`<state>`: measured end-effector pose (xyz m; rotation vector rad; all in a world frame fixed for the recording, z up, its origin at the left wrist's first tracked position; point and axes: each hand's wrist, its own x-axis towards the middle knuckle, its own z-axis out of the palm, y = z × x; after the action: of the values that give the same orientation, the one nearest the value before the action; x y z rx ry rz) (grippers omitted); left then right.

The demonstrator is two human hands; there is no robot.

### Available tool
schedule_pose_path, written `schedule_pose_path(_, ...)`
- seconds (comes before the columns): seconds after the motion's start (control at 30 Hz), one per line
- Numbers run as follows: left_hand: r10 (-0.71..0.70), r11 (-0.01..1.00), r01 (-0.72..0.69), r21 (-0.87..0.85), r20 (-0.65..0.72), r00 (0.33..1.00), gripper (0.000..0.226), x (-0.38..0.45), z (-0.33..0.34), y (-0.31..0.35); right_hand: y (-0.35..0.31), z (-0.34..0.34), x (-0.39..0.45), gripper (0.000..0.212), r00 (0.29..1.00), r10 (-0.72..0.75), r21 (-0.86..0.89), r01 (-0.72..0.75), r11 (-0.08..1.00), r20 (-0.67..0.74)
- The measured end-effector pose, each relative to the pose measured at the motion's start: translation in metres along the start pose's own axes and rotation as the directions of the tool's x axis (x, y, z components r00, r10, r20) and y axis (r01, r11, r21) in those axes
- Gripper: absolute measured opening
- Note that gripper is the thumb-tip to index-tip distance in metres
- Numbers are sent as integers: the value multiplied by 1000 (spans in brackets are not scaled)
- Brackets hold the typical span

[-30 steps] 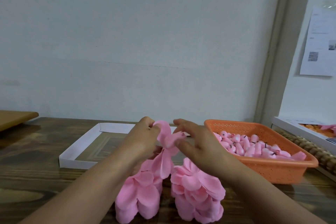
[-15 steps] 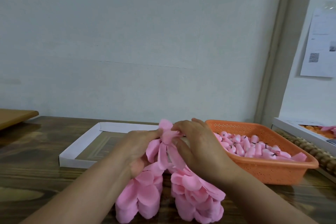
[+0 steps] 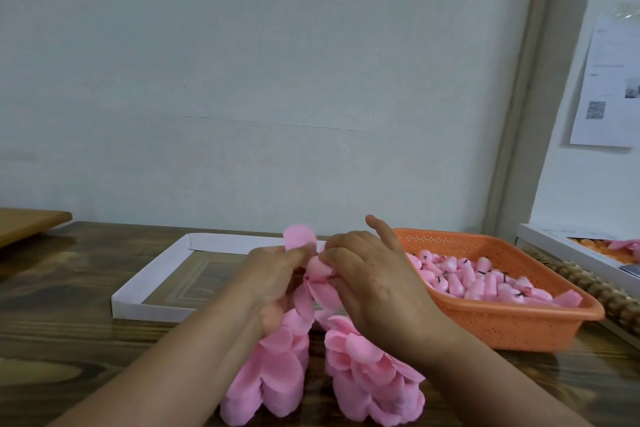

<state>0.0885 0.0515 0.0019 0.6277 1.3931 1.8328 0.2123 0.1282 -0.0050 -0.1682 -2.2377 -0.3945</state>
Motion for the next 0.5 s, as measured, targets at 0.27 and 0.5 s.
schedule_pose_path(0.27,274,881,-234,410,-42,961,34,9,-1,-11,5,5,-4,16,993,99,-81,-94,992,68)
schedule_pose_path(0.5,375,821,-351,451,38,926,30,3,3,-5,6,-1,1,12,989,149,101,-147,984,-7)
